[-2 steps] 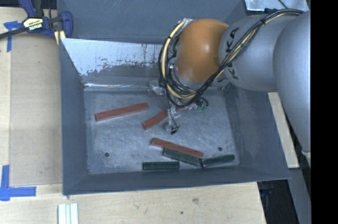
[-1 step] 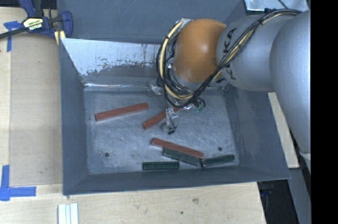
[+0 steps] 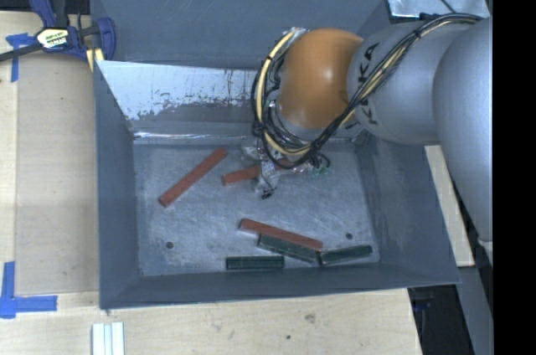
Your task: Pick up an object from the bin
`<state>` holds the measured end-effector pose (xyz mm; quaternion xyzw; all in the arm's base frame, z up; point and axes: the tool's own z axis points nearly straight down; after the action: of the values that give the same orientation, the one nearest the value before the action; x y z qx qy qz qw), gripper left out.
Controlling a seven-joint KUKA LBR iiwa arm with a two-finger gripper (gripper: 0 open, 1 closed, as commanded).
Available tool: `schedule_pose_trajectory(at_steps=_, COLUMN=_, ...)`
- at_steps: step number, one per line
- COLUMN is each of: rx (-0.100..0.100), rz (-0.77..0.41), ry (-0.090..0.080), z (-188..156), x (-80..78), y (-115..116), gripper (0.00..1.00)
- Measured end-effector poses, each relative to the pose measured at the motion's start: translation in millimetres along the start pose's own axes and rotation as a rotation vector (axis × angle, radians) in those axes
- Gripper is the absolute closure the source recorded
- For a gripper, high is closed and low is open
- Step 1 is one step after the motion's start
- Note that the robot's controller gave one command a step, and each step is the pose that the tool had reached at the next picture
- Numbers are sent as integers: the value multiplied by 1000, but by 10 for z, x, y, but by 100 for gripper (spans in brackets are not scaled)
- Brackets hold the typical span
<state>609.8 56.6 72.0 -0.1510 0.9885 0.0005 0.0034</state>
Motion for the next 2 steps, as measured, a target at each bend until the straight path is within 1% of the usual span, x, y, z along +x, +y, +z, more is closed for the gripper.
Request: schedule_pose_trajectory(at_steps=2, rx=0, rz=0, ry=0, z=-8, x=0, y=0, gripper=100)
